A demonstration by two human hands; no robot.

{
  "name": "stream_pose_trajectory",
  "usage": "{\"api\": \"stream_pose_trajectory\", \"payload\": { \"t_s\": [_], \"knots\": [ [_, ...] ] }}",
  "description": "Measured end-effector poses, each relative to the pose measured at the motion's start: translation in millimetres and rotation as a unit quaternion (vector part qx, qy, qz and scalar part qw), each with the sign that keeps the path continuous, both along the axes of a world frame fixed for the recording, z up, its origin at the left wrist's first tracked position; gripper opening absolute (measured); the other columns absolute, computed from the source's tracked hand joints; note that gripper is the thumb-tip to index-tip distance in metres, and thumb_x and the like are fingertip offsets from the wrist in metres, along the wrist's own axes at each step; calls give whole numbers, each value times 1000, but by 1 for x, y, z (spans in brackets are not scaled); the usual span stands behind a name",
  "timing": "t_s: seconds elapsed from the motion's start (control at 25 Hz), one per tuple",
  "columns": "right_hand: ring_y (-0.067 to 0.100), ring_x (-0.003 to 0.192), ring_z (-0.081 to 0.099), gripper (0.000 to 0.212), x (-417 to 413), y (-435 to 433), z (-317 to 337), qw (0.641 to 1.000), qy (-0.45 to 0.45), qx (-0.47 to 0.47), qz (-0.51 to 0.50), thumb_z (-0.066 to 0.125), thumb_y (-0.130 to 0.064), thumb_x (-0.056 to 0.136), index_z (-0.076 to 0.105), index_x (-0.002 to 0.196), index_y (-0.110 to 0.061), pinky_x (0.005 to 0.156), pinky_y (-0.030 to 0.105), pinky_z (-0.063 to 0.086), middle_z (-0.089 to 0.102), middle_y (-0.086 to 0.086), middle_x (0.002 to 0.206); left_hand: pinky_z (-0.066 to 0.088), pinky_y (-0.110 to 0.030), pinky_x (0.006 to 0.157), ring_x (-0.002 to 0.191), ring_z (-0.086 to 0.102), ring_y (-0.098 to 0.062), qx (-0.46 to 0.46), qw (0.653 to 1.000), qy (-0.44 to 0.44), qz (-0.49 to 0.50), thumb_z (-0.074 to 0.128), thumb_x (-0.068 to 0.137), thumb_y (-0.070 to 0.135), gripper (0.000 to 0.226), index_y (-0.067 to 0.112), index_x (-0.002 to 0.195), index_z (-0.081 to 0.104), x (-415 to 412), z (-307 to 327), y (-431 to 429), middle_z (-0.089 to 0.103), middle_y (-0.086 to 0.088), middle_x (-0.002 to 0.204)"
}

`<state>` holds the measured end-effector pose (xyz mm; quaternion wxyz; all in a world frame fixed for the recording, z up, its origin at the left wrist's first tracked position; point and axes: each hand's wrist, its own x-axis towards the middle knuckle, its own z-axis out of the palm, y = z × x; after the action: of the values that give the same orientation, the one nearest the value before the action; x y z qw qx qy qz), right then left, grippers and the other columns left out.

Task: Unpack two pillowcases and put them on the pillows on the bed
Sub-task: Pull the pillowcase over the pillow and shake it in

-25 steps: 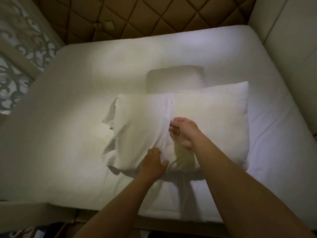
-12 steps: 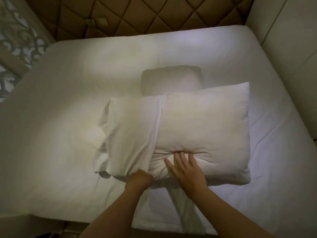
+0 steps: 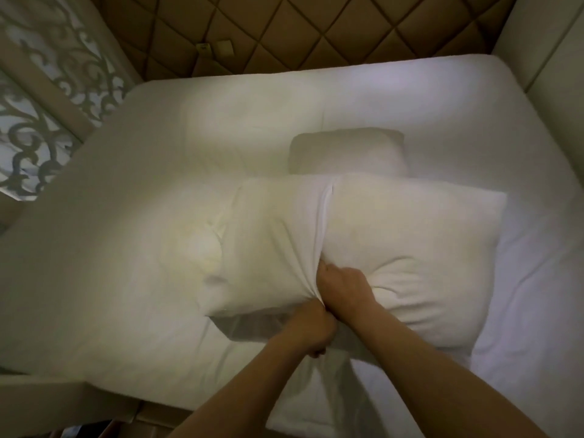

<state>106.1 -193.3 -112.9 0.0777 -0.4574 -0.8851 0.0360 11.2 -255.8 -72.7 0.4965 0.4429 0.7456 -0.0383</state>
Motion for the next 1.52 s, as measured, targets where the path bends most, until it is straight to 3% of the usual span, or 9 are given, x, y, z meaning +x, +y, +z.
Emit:
{"api": "stream_pose_trajectory", "payload": {
  "t_s": [0.24,0.32,0.44,0.56,0.76,0.84,1.0,1.24,1.52],
  "knots": [
    [32,107,64,21,-18,12,13,969,-5,-240,-54,41,-18,101,61,98,-13,88,36,48,68,14,115,45,-36,70,56,45,-19,56,983,22,-173,34,105,24,39,-4,100,60,0,11,-11,57,-18,82],
    [31,113,59,25,-17,15,15,943,17,-318,-93,37,-17,104,58,91,-13,94,34,43,64,17,120,41,-36,76,61,43,-20,108,977,41,-180,34,105,26,39,4,81,55,6,10,-15,50,-12,76],
    [28,118,56,27,-12,15,17,934,18,-350,-68,43,-23,103,59,117,-6,98,32,40,60,14,127,47,-39,94,99,61,-32,105,981,48,-156,37,103,30,37,0,108,60,5,2,-15,62,-18,107],
    [21,106,57,28,5,7,27,918,14,-396,23,59,-24,94,59,120,-13,97,35,45,62,4,119,61,-41,78,83,71,-28,3,997,58,-54,48,96,30,24,7,91,54,-3,-7,-12,67,-14,91],
    [26,86,62,18,49,44,59,974,134,-159,-94,54,-18,88,69,94,-12,77,37,51,66,8,95,53,-29,69,69,65,-18,72,968,193,-143,48,89,50,31,20,85,52,-12,23,31,60,1,76],
    [33,107,54,31,62,74,70,981,107,-71,-149,54,-22,87,60,116,-11,87,40,49,57,14,116,48,-30,69,73,59,-18,167,945,240,-145,47,88,57,37,20,93,50,-16,34,70,56,2,82],
    [31,150,9,89,76,114,73,964,-42,-202,-170,49,-59,89,6,156,-19,120,50,13,9,7,164,55,-34,71,76,60,-21,299,922,221,-110,51,90,48,38,18,110,40,-15,40,135,56,-1,91],
    [32,129,43,79,74,92,53,966,-105,-204,-116,37,-74,83,33,144,-24,107,51,32,47,7,143,46,-29,63,75,56,-17,269,938,203,-80,58,90,22,32,18,115,39,5,29,161,52,-1,92],
    [24,108,51,61,71,34,56,973,-119,-190,-50,36,-72,85,55,121,-26,98,44,36,59,1,119,49,-27,66,70,55,-12,270,919,261,-116,53,93,34,22,21,108,41,0,30,140,54,4,85]
  ]
}}
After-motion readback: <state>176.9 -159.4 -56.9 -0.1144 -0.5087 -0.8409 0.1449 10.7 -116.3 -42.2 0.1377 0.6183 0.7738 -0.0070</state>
